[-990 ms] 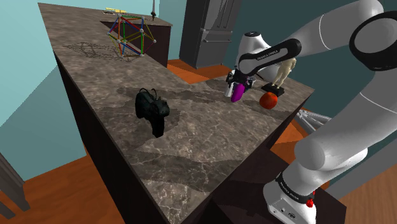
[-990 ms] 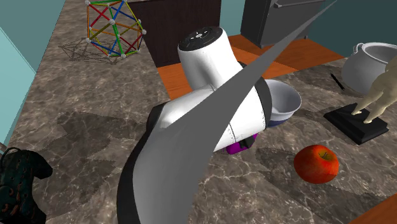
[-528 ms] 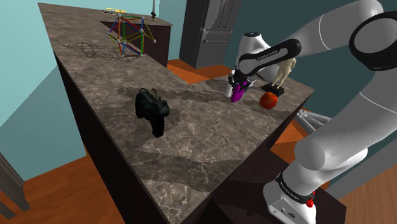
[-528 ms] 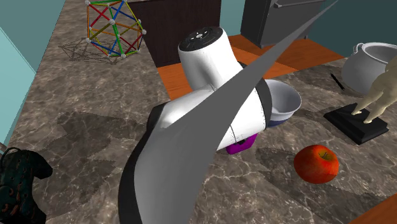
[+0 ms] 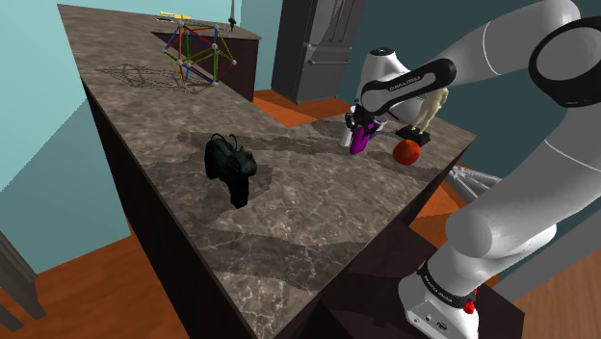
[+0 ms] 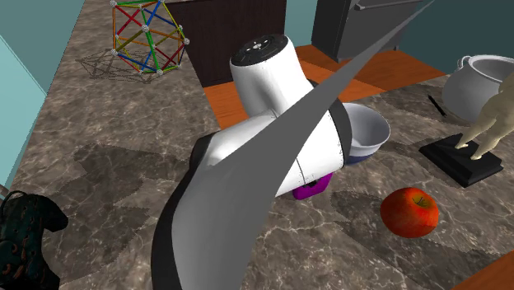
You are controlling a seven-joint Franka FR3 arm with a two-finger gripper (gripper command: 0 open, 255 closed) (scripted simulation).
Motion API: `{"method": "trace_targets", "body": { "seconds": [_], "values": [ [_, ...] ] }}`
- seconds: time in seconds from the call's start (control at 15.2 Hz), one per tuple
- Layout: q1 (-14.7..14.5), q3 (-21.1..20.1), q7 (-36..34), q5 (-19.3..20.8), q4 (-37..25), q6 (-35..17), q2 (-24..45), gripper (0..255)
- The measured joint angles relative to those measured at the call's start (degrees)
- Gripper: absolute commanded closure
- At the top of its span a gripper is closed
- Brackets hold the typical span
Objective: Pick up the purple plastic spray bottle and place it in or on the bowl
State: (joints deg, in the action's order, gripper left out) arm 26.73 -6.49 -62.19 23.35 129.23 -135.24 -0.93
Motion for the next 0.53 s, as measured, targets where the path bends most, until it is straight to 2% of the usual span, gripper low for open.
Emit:
{"method": "trace_targets", "body": {
  "seconds": [0.53],
  "values": [
    [-0.17,-0.05,2.48,-2.1,-2.32,4.66,-2.61,255]
  ]
}}
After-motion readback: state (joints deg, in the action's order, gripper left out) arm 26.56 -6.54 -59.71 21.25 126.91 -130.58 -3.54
